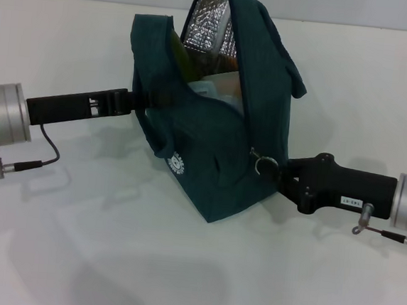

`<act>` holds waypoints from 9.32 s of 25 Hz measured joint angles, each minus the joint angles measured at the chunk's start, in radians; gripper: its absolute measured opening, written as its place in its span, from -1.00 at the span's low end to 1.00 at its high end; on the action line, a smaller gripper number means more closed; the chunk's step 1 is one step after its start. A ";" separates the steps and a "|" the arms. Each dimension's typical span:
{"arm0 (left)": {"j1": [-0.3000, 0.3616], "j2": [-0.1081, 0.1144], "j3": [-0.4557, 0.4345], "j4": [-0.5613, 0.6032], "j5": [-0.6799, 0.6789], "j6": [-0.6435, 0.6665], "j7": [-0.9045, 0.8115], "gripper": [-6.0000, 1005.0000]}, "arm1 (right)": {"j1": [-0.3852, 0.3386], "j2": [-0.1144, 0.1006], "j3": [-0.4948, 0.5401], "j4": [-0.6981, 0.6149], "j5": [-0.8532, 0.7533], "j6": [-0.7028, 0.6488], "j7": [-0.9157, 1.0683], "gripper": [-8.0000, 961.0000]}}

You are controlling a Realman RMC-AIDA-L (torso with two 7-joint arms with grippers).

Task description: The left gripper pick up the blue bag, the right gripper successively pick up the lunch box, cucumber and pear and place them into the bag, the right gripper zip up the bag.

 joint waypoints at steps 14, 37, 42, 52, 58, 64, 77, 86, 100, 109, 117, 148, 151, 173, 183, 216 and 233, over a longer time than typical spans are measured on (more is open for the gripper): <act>-0.006 0.022 0.011 0.026 0.016 0.081 0.014 -0.84 | 0.000 -0.014 -0.006 -0.001 -0.084 -0.208 -0.003 -0.95; -0.022 0.030 0.015 0.046 0.080 0.275 0.209 -0.46 | 0.016 -0.018 0.004 -0.032 -0.155 -0.313 0.002 -0.95; -0.002 0.032 -0.010 0.077 0.073 0.275 0.229 -0.33 | 0.016 -0.024 0.005 -0.032 -0.153 -0.316 0.004 -0.95; -0.035 0.040 -0.036 0.078 0.072 0.266 0.256 0.03 | 0.021 -0.038 0.006 -0.032 -0.153 -0.377 0.004 -0.95; -0.038 0.055 -0.040 0.098 0.077 0.264 0.253 0.32 | 0.004 -0.046 0.041 -0.039 -0.159 -0.380 0.004 -0.95; -0.022 0.076 -0.034 0.133 0.082 0.271 0.224 0.33 | 0.004 -0.053 0.043 -0.039 -0.160 -0.370 0.007 -0.95; 0.051 0.058 -0.052 0.132 0.063 0.343 0.320 0.34 | 0.012 -0.049 0.045 -0.105 -0.155 -0.378 0.002 -0.95; 0.149 -0.007 -0.052 0.068 0.061 0.341 0.465 0.35 | 0.019 -0.048 0.114 -0.156 -0.159 -0.378 0.003 -0.95; 0.110 -0.055 -0.042 -0.105 0.079 0.234 0.635 0.35 | 0.059 -0.014 0.197 -0.184 -0.155 -0.369 -0.038 -0.95; 0.075 -0.055 -0.005 -0.145 0.082 0.197 0.666 0.36 | 0.064 -0.006 0.288 -0.177 -0.135 -0.355 -0.089 -0.95; 0.068 -0.055 -0.001 -0.161 0.079 0.196 0.665 0.36 | 0.064 -0.004 0.285 -0.171 -0.109 -0.294 -0.117 -0.95; 0.125 -0.071 -0.005 -0.335 -0.217 0.178 0.809 0.43 | 0.045 -0.002 0.282 -0.107 -0.111 -0.299 -0.194 -0.95; 0.130 -0.069 -0.005 -0.333 -0.281 0.184 0.809 0.42 | 0.042 -0.002 0.283 -0.106 -0.111 -0.299 -0.196 -0.95; 0.010 -0.047 -0.010 0.307 -0.030 0.150 -0.235 0.42 | -0.003 -0.007 0.289 -0.106 -0.097 -0.419 -0.271 -0.95; -0.026 -0.030 -0.011 0.284 -0.009 0.058 -0.157 0.42 | 0.022 -0.005 0.268 -0.115 -0.105 -0.467 -0.265 -0.95; -0.102 0.001 -0.011 0.207 0.047 0.026 -0.032 0.39 | 0.106 0.000 0.219 -0.103 0.063 -0.205 -0.252 -0.95; -0.093 0.041 -0.036 0.213 -0.007 0.074 0.002 0.40 | 0.102 -0.002 0.166 -0.095 0.112 -0.205 -0.259 -0.95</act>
